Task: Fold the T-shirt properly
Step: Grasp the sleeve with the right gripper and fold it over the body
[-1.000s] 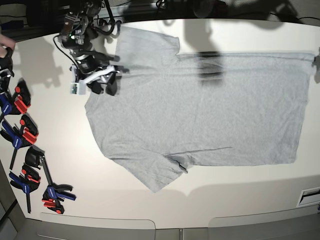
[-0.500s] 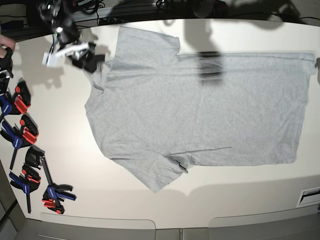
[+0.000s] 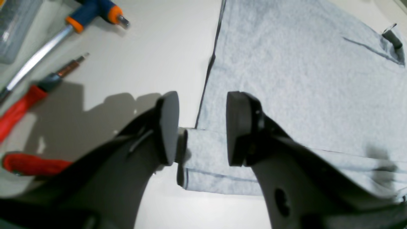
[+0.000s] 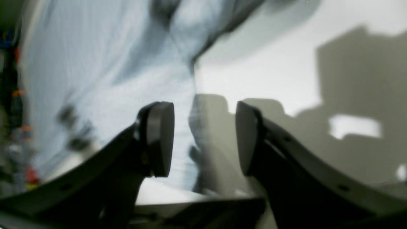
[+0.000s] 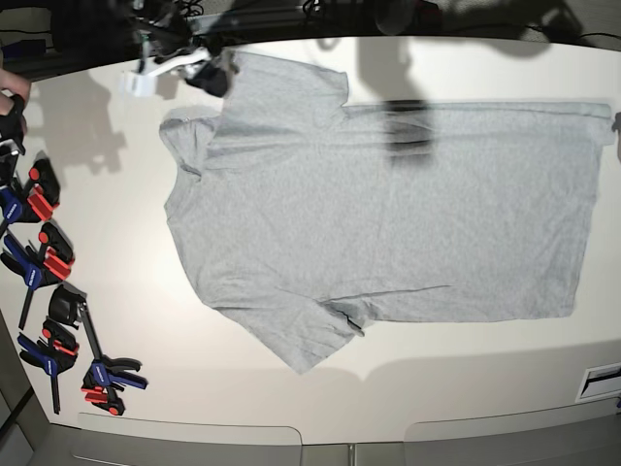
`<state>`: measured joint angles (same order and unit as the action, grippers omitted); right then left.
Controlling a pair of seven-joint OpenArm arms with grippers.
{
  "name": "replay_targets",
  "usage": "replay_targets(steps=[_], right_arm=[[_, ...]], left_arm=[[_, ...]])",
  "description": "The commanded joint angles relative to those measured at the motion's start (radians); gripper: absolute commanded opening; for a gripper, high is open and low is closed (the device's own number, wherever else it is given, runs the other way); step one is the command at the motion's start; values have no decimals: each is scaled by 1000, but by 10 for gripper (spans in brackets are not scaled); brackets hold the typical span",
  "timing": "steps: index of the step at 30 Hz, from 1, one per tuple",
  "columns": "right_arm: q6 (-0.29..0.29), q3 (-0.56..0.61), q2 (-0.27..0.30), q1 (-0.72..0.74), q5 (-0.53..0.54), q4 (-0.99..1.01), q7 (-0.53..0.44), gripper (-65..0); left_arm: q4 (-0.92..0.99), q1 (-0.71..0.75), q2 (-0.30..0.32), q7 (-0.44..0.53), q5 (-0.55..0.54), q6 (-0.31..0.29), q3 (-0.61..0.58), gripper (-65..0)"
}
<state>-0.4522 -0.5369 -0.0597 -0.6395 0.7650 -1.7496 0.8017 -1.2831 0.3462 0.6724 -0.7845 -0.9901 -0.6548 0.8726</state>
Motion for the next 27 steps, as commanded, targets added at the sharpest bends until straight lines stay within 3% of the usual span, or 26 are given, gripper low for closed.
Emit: replay_targets(steps=[1, 8, 16, 18, 21, 27], right_arm=[[-3, 16, 4, -7, -6, 6, 12, -356], [-3, 84, 4, -10, -2, 25, 81, -356], [-4, 85, 4, -10, 4, 25, 78, -377], [-4, 85, 4, -9, 34, 24, 78, -452], [-50, 85, 4, -6, 79, 24, 78, -644], [-119, 90, 4, 51, 167, 24, 77, -650]], left_arm=[[-14, 0, 35, 23, -24, 0, 11, -421], [-14, 0, 60, 23, -24, 0, 11, -421], [-14, 0, 60, 23, -24, 0, 11, -421], [-14, 0, 60, 23, -24, 0, 11, -421], [-14, 0, 60, 23, -24, 0, 11, -421], [-14, 0, 60, 23, -24, 0, 11, -422]])
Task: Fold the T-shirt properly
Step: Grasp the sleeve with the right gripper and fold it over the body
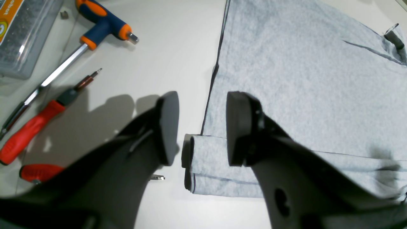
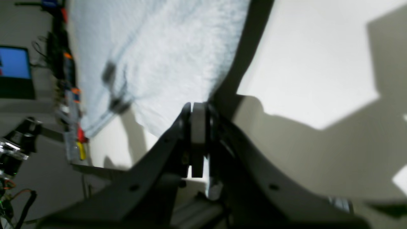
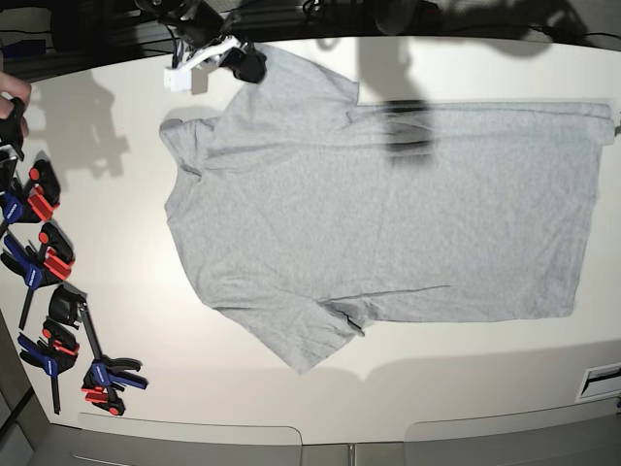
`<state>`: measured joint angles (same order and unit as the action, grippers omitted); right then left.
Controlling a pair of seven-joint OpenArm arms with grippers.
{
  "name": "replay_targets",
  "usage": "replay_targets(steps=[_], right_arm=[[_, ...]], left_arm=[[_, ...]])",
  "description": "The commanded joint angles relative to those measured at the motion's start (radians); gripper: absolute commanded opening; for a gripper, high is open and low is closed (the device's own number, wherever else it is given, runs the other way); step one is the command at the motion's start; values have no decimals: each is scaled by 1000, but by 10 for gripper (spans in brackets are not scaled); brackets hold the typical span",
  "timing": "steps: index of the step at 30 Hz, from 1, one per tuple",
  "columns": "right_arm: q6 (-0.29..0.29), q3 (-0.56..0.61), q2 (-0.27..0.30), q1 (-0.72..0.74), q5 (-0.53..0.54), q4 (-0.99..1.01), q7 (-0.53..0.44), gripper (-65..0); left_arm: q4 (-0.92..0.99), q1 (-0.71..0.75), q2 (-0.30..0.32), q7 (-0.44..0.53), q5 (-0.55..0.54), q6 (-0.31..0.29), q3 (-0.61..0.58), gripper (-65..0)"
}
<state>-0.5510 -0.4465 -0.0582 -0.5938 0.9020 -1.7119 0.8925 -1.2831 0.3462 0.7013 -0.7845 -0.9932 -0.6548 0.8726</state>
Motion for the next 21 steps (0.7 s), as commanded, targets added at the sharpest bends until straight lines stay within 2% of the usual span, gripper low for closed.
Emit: replay_targets(steps=[1, 5, 11, 16, 18, 21], right_arm=[[-21, 7, 2, 24, 30, -14, -17, -650], [-22, 73, 2, 109, 7, -14, -34, -650], [-20, 209, 2, 240, -174, -14, -137, -650], [37, 277, 2, 332, -362, -14, -236, -650], [61, 283, 2, 362, -399, -14, -253, -650], [62, 283, 2, 401, -407, -14, -259, -650]], left_arm=[[-14, 0, 31, 23, -21, 0, 11, -422], [-14, 0, 31, 23, -21, 0, 11, -422], [-14, 0, 31, 23, -21, 0, 11, -422], [-14, 0, 31, 23, -21, 0, 11, -422], [-14, 0, 31, 23, -21, 0, 11, -422], [-14, 0, 31, 23, -21, 0, 11, -422]])
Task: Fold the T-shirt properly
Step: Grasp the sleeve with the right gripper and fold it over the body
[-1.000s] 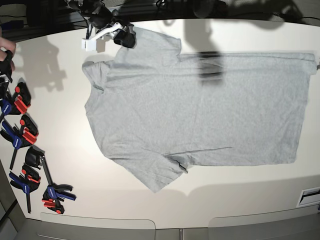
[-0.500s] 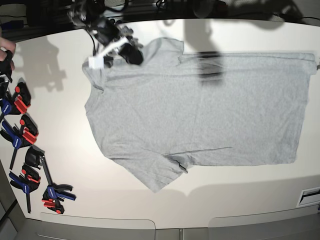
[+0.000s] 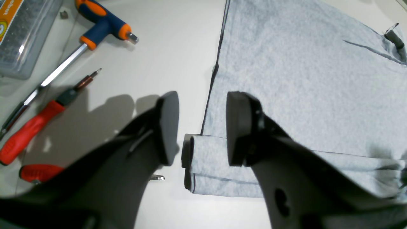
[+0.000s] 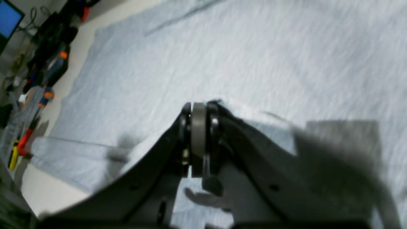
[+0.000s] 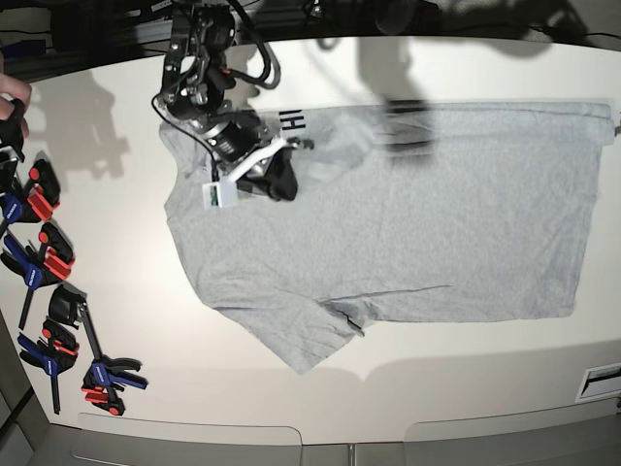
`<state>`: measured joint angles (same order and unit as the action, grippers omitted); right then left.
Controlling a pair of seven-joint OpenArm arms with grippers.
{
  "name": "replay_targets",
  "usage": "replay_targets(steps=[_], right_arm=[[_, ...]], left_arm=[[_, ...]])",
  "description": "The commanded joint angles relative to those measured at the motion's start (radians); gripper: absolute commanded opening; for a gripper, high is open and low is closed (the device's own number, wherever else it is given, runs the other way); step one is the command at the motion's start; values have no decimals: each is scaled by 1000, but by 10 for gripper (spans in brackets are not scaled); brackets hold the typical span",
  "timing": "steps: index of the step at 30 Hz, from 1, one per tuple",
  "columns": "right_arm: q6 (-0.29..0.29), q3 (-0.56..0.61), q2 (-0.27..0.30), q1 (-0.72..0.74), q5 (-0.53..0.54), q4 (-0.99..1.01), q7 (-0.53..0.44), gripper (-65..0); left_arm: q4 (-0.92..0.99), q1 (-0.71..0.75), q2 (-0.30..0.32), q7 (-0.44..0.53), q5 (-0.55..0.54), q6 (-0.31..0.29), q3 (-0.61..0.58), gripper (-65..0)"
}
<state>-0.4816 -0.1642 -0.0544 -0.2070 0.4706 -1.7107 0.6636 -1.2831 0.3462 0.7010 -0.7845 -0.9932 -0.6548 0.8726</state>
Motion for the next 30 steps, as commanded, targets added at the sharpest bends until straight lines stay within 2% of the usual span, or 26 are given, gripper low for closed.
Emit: replay_targets(steps=[1, 8, 19, 30], right_arm=[[-8, 1, -2, 25, 25, -15, -31, -650], [-8, 1, -2, 64, -26, -14, -77, -650], [-8, 1, -2, 71, -26, -14, -126, -650], [-8, 1, -2, 198, -26, 14, -122, -650]], left_arm=[[-14, 0, 31, 23, -21, 0, 11, -422], [-14, 0, 31, 23, -21, 0, 11, -422], [-14, 0, 31, 23, -21, 0, 11, -422], [-14, 0, 31, 23, -21, 0, 11, -422]])
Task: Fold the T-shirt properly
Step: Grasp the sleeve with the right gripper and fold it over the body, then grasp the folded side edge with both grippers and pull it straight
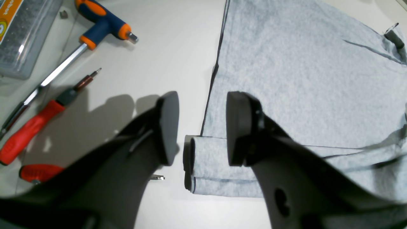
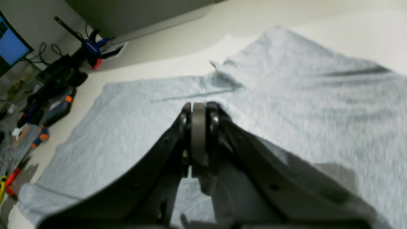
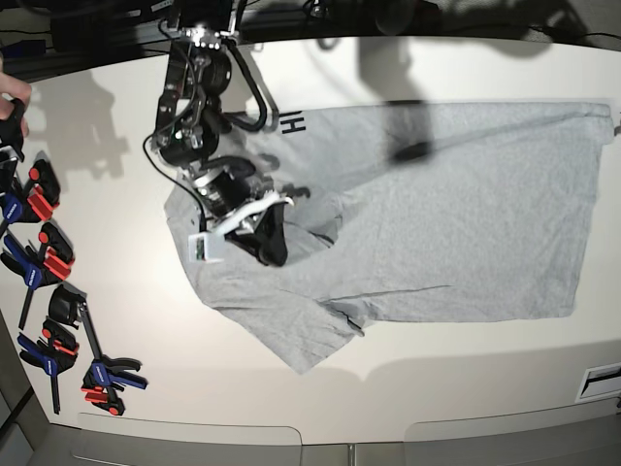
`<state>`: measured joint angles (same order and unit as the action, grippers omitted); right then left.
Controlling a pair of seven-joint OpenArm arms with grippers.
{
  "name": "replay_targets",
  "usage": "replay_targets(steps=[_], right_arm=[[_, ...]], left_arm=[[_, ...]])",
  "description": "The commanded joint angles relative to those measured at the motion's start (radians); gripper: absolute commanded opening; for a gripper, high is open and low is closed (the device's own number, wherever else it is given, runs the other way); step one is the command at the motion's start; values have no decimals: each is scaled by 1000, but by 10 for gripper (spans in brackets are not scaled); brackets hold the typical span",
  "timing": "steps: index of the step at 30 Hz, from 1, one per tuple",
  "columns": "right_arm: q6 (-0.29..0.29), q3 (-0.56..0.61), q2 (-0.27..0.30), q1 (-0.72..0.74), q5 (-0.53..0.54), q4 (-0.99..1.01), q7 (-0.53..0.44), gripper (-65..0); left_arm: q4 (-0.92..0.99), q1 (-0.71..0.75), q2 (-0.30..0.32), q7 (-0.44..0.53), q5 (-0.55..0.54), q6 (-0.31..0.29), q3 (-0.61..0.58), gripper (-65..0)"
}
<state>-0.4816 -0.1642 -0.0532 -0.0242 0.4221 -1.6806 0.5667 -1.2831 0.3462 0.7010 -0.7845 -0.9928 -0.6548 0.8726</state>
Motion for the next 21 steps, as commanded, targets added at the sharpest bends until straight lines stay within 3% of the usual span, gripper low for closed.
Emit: replay_targets(steps=[1, 2, 5, 6, 14, 19, 21], right_arm=[[-8, 1, -3, 27, 22, -7, -23, -650], [-8, 1, -3, 34, 22, 1, -24, -622], [-8, 1, -3, 43, 22, 7, -26, -383], [-8, 1, -3, 43, 22, 7, -27, -342], [-8, -7, -2, 43, 22, -2, 37, -343], [-8, -106, -2, 34, 26, -75, 147, -434], [-9, -163, -2, 20, 40, -115, 178, -504]], left_arm=[[-14, 0, 31, 23, -21, 0, 11, -422], [-14, 0, 31, 23, -21, 0, 11, -422], [-14, 0, 31, 22, -21, 0, 11, -422], [-14, 0, 31, 23, -21, 0, 11, -422], [-14, 0, 31, 20, -21, 0, 11, -422], [-14, 1, 28, -39, -39, -43, 9, -523], [-14, 3, 27, -80, -98, -43, 7, -526]])
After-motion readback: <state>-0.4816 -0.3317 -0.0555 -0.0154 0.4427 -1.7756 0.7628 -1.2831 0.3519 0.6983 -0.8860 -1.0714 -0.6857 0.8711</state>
